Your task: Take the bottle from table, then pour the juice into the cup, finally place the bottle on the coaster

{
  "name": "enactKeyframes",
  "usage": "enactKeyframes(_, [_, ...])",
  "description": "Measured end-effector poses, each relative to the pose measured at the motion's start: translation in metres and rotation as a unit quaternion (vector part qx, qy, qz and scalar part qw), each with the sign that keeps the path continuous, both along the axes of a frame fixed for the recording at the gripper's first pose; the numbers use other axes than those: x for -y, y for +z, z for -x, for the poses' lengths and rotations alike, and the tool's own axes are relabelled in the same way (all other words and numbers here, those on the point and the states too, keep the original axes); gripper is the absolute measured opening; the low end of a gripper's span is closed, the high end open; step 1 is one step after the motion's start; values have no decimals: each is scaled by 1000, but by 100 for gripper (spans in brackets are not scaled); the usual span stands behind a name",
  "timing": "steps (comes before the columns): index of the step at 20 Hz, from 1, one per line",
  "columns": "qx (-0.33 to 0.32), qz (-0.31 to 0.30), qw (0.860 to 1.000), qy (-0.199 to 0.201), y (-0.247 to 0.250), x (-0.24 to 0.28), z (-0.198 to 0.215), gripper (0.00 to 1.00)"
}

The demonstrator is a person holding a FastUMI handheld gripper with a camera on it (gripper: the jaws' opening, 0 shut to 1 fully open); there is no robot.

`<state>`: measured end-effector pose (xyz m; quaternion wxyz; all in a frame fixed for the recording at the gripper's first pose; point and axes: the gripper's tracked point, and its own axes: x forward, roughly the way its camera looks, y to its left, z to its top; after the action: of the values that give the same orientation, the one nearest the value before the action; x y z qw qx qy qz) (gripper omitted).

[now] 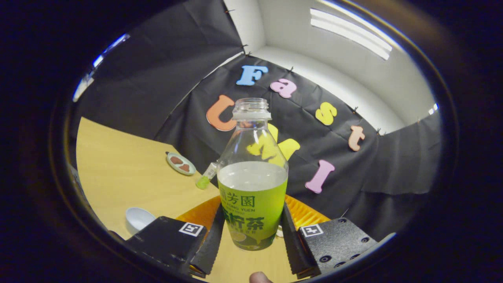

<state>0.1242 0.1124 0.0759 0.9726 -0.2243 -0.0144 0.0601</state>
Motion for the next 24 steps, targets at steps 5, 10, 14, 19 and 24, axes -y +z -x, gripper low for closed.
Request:
enactKeyframes(5, [-39, -141, 988, 46, 11, -5, -15, 75])
enactKeyframes(10, [-56, -185, 979, 66, 6, -10, -41, 75])
enactKeyframes(14, [-78, -176, 979, 72, -29, -18, -62, 75])
enactKeyframes(19, [-121, -187, 971, 83, -91, -24, -88, 76])
enactKeyframes(24, [-172, -201, 959, 96, -143, -30, -108, 76])
